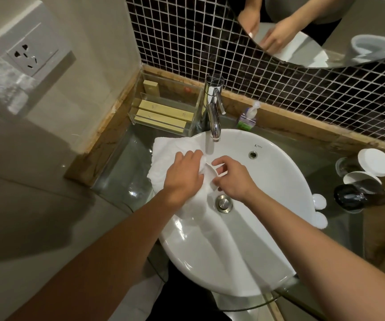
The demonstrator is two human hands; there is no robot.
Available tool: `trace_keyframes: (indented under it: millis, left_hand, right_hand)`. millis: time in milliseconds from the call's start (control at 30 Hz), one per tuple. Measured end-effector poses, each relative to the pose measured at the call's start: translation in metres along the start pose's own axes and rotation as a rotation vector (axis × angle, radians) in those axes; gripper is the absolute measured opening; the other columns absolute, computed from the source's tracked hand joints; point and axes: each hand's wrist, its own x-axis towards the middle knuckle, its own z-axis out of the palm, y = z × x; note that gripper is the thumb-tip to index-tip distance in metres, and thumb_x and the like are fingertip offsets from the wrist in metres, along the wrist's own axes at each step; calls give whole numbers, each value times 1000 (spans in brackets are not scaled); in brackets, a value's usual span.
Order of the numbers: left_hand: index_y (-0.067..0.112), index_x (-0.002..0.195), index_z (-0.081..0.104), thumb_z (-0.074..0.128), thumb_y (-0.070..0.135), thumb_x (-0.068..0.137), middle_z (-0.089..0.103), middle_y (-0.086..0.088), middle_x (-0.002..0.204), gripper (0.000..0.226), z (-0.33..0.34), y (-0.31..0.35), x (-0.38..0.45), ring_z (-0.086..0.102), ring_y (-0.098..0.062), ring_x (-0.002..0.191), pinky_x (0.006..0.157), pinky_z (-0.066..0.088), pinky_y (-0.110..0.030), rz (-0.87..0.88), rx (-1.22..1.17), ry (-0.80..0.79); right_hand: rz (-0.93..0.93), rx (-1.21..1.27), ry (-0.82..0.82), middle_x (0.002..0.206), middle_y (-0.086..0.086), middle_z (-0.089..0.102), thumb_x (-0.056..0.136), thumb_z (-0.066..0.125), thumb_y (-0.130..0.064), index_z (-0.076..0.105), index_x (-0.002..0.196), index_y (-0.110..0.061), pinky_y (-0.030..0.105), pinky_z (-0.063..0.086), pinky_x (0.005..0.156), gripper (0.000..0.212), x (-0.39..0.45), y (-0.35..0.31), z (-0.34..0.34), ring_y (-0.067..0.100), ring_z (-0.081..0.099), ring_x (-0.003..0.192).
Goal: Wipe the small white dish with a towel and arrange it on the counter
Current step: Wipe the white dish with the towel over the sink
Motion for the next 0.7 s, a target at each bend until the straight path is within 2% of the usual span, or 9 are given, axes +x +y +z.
trace_keyframes:
  millis: [100, 200, 233, 300, 367, 433, 533, 600, 700]
  left_hand:
    - [22, 125, 46, 58, 25, 91, 55, -3, 121, 36, -1, -2, 4, 43, -25, 111, 76, 37, -32, -78, -71, 45]
    - [22, 124, 47, 58, 25, 90, 57, -3, 118, 36, -2, 2, 5, 44, -24, 108, 79, 42, -34, -112, -126, 49]
    - [22, 125, 47, 58, 25, 90, 56, -3, 118, 36, -1, 2, 5, 45, -24, 108, 80, 42, -34, -119, -132, 51]
    - [22, 127, 47, 59, 26, 91, 54, -4, 122, 39, 1, 3, 3, 44, -23, 110, 82, 42, -33, -98, -119, 49]
    - [23, 132, 45, 61, 26, 91, 49, -4, 128, 44, 0, 2, 1, 44, -23, 112, 83, 42, -30, -17, -73, 57]
    - [23, 133, 45, 63, 23, 90, 45, -6, 130, 47, -1, 0, -1, 45, -23, 110, 76, 39, -26, 109, -1, 71]
    - [22, 119, 50, 67, 13, 84, 47, -8, 120, 39, -1, -5, -6, 47, -25, 99, 68, 30, -26, 349, 145, 57]
    - [21, 108, 50, 71, 8, 77, 50, -7, 114, 40, 0, -9, -6, 47, -26, 92, 65, 35, -29, 475, 211, 53]
    - [17, 106, 52, 70, 4, 77, 52, -7, 114, 37, 1, -13, -5, 47, -27, 93, 69, 47, -36, 609, 224, 3]
  right_hand:
    - [36, 160, 122, 97, 5, 62, 75, 66, 8, 59, 106, -22, 42, 58, 69, 44, -5, 5, 3, 28, 68, 77]
    - [24, 185, 211, 97, 1, 64, 77, 64, 5, 63, 99, -23, 20, 50, 59, 36, -6, 7, 9, 25, 68, 77]
    - [14, 176, 234, 96, 0, 65, 77, 63, 3, 64, 95, -24, 17, 48, 57, 33, -7, 8, 11, 24, 67, 75]
    - [-8, 158, 266, 91, -2, 65, 79, 62, 0, 64, 91, -27, 23, 52, 61, 30, -6, 10, 14, 24, 67, 75]
    - [-14, 149, 272, 88, -3, 64, 81, 62, -2, 64, 90, -28, 32, 56, 66, 28, -6, 12, 14, 25, 68, 75]
    - [-15, 128, 269, 86, -1, 64, 83, 63, -4, 66, 92, -28, 34, 57, 67, 26, -4, 13, 12, 26, 67, 76]
    - [-21, 97, 252, 81, 0, 65, 82, 65, -4, 70, 93, -26, 39, 60, 70, 26, 2, 14, 6, 25, 66, 74]
    - [-15, 94, 228, 78, 0, 65, 81, 65, -3, 73, 94, -25, 44, 61, 72, 27, 8, 15, 1, 25, 66, 71]
    - [-9, 65, 197, 75, 0, 66, 81, 65, -1, 75, 97, -23, 48, 60, 78, 29, 14, 16, -5, 28, 68, 73]
